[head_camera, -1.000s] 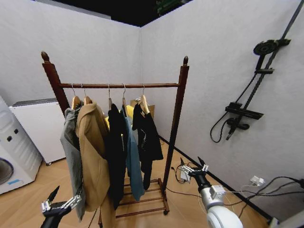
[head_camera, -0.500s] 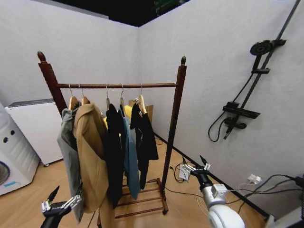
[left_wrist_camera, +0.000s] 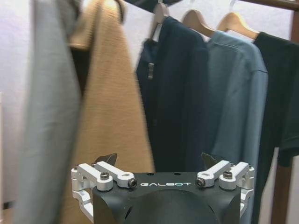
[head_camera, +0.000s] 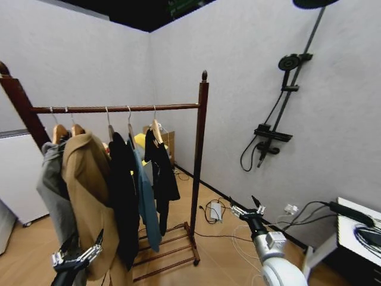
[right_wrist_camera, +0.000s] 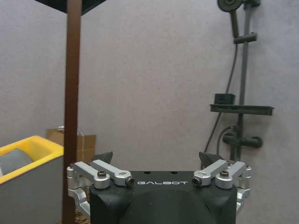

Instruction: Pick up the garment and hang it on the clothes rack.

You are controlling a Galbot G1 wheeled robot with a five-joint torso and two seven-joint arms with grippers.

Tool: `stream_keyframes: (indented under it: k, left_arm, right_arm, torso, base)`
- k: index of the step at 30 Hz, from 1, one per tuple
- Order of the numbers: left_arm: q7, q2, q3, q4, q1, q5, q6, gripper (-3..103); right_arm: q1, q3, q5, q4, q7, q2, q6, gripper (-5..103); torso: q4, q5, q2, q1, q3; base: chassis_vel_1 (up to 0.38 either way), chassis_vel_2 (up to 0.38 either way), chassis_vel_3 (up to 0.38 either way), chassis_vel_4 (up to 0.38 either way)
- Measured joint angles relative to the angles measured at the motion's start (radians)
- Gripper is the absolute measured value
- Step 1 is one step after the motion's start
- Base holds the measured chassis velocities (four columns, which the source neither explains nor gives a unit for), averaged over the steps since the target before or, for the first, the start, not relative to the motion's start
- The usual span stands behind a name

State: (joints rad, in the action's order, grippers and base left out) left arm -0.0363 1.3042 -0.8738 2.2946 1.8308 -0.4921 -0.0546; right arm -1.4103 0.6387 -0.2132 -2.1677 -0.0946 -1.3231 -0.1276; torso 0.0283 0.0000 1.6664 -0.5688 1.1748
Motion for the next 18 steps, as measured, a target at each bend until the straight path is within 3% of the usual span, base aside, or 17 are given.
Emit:
stream_keyframes:
  k: [18]
  left_arm:
    - [0.0,0.0,0.0,0.0,0.0,0.0,0.0,100]
  right_arm:
    - [-0.004,0.001,0.007,-0.018,0.002,0.005,-0.005,100]
  torso:
    - [0.0002,0.0003,0.0,0.0,0.0]
  base:
    - [-0.093,-0.163,-0.152,-0.098]
